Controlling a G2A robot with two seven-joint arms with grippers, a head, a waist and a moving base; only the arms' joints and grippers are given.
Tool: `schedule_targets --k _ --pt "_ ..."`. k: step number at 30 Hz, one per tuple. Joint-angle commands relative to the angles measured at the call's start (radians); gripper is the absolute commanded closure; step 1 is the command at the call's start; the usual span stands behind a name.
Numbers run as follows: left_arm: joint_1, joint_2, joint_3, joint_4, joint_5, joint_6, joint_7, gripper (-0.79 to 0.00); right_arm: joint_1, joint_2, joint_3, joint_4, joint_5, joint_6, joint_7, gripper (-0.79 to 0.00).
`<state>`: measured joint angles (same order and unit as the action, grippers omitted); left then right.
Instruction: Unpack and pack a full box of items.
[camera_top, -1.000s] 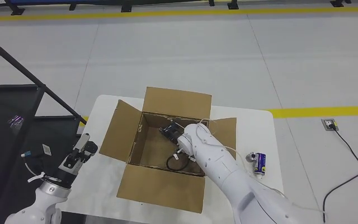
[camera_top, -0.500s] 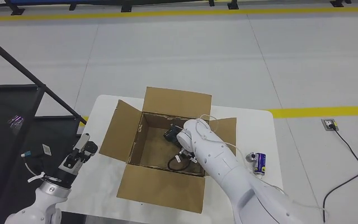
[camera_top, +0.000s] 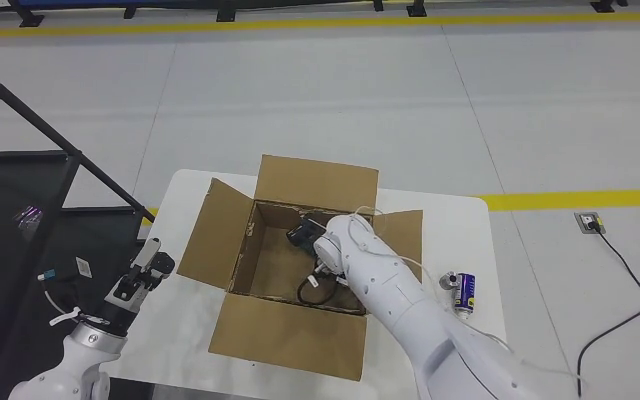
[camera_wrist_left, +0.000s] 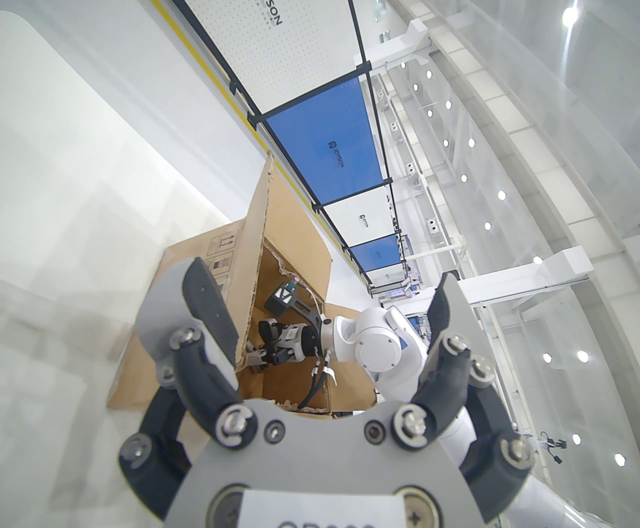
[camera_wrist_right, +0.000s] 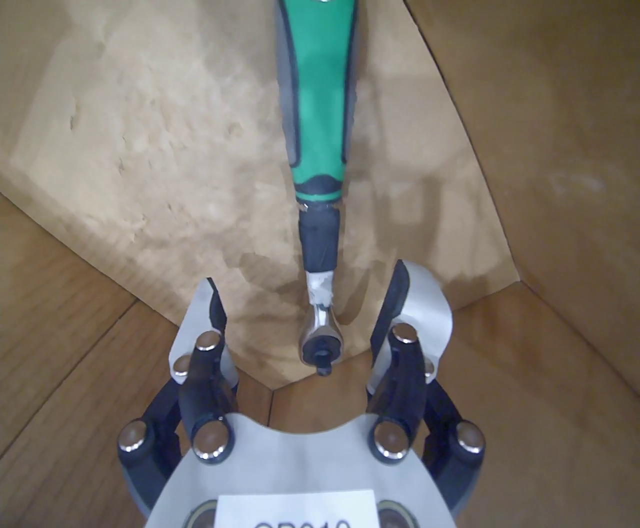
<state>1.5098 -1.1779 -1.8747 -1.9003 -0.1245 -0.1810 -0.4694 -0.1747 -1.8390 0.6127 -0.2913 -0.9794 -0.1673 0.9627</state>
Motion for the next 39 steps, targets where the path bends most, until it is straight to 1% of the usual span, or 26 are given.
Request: schedule_targets --k 1,2,4,9,13,17,20,23,25,27,28,30,31,32,39 --pt "0.000 0.000 0.000 0.000 0.000 0.000 0.000 -0.785 -0.004 -0.004 -0.001 0.011 -0.006 0.028 -0.021 -0.425" --pt "0.000 0.000 0.000 0.000 0.000 0.000 0.000 -0.785 -0.007 -0.006 0.000 0.013 -0.004 0.033 -0.037 -0.388" --pt "0.000 0.000 0.000 0.000 0.000 0.000 0.000 -0.785 -0.009 -0.008 0.004 0.027 -0.001 0.046 -0.072 -0.385" --pt "0.000 0.000 0.000 0.000 0.000 0.000 0.000 -0.785 -0.017 -0.014 0.012 0.049 0.004 0.056 -0.140 -0.342" --pt "0.000 0.000 0.000 0.000 0.000 0.000 0.000 -0.785 -0.021 -0.018 0.016 0.064 0.004 0.073 -0.171 -0.354" --pt "0.000 0.000 0.000 0.000 0.000 0.000 0.000 -0.785 -0.023 -0.021 0.023 0.078 0.009 0.095 -0.203 -0.348" --pt "0.000 0.000 0.000 0.000 0.000 0.000 0.000 -0.785 -0.026 -0.023 0.024 0.086 0.008 0.094 -0.202 -0.351" --pt "0.000 0.000 0.000 0.000 0.000 0.000 0.000 -0.785 -0.029 -0.026 0.024 0.091 0.004 0.092 -0.195 -0.336" --pt "0.000 0.000 0.000 0.000 0.000 0.000 0.000 -0.785 -0.031 -0.028 0.024 0.092 0.002 0.086 -0.190 -0.283" --pt "0.000 0.000 0.000 0.000 0.000 0.000 0.000 -0.785 -0.032 -0.030 0.024 0.094 0.001 0.084 -0.188 -0.206" --pt "0.000 0.000 0.000 0.000 0.000 0.000 0.000 -0.785 -0.033 -0.030 0.024 0.094 -0.001 0.083 -0.187 -0.194" --pt "0.000 0.000 0.000 0.000 0.000 0.000 0.000 -0.785 -0.033 -0.032 0.025 0.095 -0.003 0.086 -0.187 -0.071" --pt "0.000 0.000 0.000 0.000 0.000 0.000 0.000 -0.785 -0.032 -0.032 0.025 0.095 -0.003 0.087 -0.189 -0.046" --pt "0.000 0.000 0.000 0.000 0.000 0.000 0.000 -0.785 -0.031 -0.033 0.026 0.095 -0.004 0.087 -0.192 0.000" --pt "0.000 0.000 0.000 0.000 0.000 0.000 0.000 -0.785 -0.025 -0.035 0.030 0.094 -0.011 0.097 -0.201 0.000"
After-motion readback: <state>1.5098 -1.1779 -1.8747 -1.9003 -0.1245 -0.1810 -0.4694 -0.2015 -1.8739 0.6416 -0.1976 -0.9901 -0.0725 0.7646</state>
